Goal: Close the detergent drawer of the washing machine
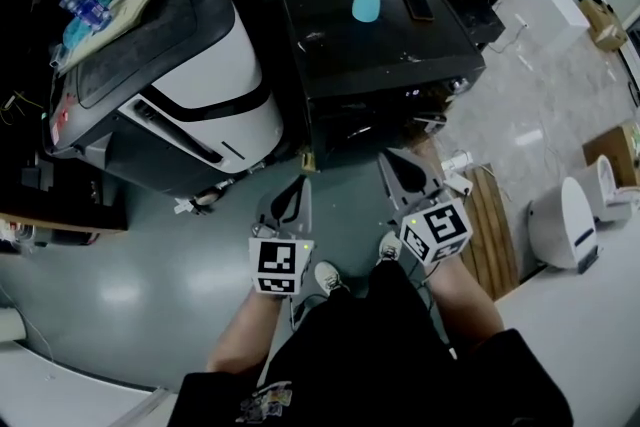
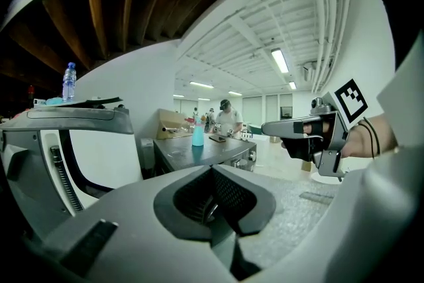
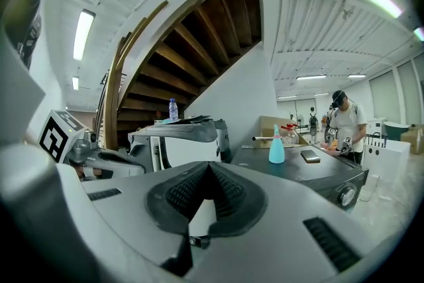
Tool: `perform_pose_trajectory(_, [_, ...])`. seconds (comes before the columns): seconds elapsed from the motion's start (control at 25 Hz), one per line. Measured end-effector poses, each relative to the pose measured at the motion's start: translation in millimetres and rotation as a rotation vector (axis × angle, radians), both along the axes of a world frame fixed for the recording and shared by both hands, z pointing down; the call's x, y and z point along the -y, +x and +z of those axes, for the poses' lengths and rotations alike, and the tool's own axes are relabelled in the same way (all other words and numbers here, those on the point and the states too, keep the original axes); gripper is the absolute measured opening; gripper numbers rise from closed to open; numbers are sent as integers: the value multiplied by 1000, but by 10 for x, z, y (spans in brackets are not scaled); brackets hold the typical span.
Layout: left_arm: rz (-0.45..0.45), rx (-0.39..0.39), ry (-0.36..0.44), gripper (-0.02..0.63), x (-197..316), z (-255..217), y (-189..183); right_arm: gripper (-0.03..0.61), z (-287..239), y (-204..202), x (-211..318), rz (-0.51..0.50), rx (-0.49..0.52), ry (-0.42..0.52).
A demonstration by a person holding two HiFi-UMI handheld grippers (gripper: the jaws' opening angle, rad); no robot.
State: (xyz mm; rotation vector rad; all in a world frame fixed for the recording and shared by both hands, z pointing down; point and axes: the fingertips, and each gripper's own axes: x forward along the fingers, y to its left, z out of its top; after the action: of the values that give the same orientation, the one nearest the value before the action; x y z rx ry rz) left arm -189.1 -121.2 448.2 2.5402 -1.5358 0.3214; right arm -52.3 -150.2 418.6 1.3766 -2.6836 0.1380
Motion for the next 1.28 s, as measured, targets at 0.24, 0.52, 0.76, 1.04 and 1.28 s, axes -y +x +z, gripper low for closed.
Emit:
perform_pose_trajectory(0.24, [26,0,-17,4,-215,21,358,-2,-13,283,-212,-5,8,-9])
perform_pose_trajectory(0.52, [5,11,-25,3,-539,-22,990,-2,-50,818,-565,-58,12,-13])
perform_pose_trajectory(0.76, [-23,20,-20,4,-940,-94,1558,-2,-18,1354,-959,-93,36,-19])
perform_pose_trajectory(1.04, [-57,24,-23,4,-1406,-65,2066,-2,-22,1817,-1406,-135,53,-5])
perform_pose_trajectory(1.28, [-65,15,-30,3,-1766,-18,2343,-2,39,1999,-1775,-172,50,-12])
